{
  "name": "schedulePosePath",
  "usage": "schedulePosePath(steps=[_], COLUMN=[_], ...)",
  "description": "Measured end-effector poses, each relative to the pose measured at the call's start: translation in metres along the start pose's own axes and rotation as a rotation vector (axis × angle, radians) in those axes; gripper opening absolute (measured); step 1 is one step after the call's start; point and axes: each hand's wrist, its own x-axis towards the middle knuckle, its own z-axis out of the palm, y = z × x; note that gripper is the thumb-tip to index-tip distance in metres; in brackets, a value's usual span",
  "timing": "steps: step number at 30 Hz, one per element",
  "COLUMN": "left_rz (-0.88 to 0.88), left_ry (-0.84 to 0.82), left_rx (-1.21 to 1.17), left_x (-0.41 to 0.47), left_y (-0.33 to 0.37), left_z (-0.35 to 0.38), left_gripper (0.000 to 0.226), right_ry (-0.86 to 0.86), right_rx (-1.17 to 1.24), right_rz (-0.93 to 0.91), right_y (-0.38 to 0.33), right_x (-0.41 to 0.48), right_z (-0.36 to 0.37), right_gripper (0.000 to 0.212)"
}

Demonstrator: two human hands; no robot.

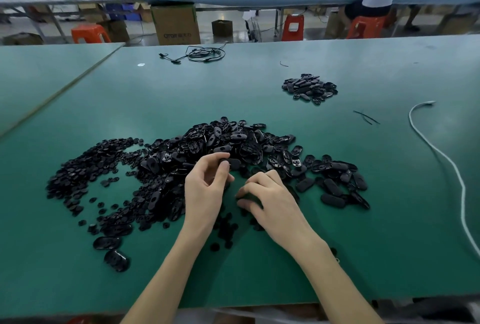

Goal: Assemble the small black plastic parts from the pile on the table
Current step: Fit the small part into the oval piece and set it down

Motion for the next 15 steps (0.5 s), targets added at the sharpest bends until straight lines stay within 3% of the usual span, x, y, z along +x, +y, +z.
schedulePosePath(steps=[6, 11, 15], left_rz=[-0.013, -0.013, -0.039], left_ry=[-0.052, -0.101, -0.117], left_rx=[-0.026, -0.020, -0.023], left_x=[-0.0010, -0.0018, -0.0024], left_y=[0.0008, -0.0002, 0.0001], left_z=[-0.0007, -0.0003, 0.0006], left_gripper=[0.013, 0.017, 0.019], right_ry=[-0.015, 0.142, 0.290], right_rx=[0.003, 0.168, 0.308], right_rz=[0.034, 0.125, 0.202], right_y=[-0.0051, -0.0031, 0.0019], right_x=[-0.0012, -0.0008, -0.0014], right_z=[-0.0020, -0.0034, -0.0035], right_gripper=[0.010, 0.005, 0.014])
